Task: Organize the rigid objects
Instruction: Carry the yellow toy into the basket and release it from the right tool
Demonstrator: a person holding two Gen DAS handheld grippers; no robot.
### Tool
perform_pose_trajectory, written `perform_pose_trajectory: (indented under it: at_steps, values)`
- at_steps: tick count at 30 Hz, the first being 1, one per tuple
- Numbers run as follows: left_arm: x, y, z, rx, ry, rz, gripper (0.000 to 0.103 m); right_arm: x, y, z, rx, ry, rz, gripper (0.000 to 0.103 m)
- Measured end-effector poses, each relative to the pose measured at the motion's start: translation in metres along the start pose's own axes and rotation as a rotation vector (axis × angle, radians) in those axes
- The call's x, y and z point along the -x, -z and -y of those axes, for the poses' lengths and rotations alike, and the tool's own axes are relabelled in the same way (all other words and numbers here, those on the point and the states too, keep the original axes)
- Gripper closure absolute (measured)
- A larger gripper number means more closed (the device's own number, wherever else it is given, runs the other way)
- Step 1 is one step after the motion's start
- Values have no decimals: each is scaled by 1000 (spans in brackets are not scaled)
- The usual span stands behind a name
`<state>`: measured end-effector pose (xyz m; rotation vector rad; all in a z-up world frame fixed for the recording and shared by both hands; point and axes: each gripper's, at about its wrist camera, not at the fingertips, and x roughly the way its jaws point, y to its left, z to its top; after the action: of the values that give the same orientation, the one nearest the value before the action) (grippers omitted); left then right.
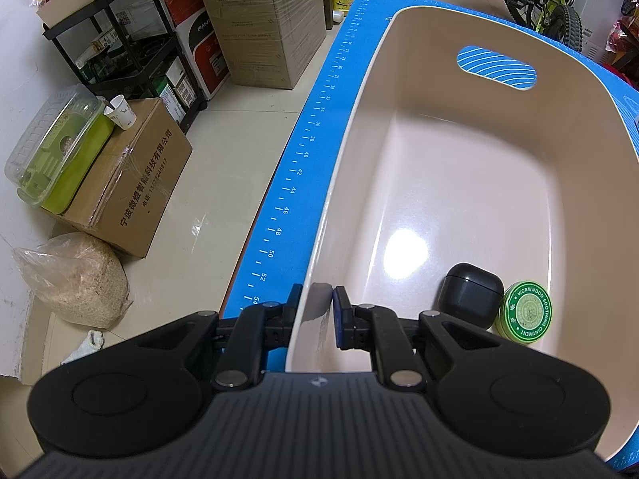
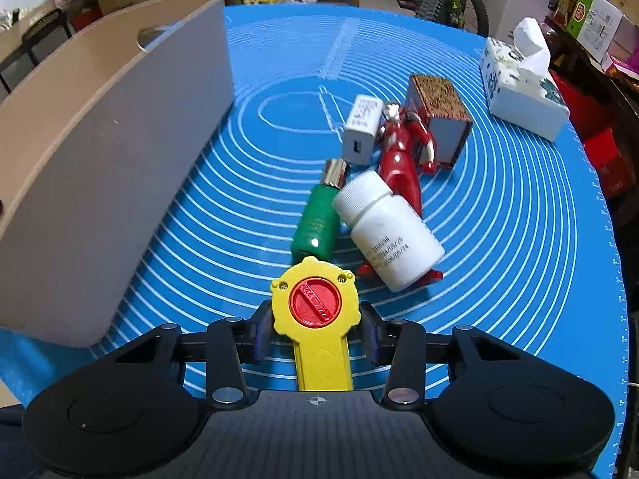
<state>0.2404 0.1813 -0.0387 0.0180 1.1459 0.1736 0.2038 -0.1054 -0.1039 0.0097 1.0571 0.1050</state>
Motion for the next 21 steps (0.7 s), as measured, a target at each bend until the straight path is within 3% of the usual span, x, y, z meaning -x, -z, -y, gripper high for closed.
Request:
perform_pose_trajectory:
  at_steps: [12,21]
  values:
    - [-1,0,0,-1,-2,0,86,55,-21,2,-45,-42,208,53]
    - [-1,0,0,-1,-2,0,86,93,-56,0,-54,-87,377,53]
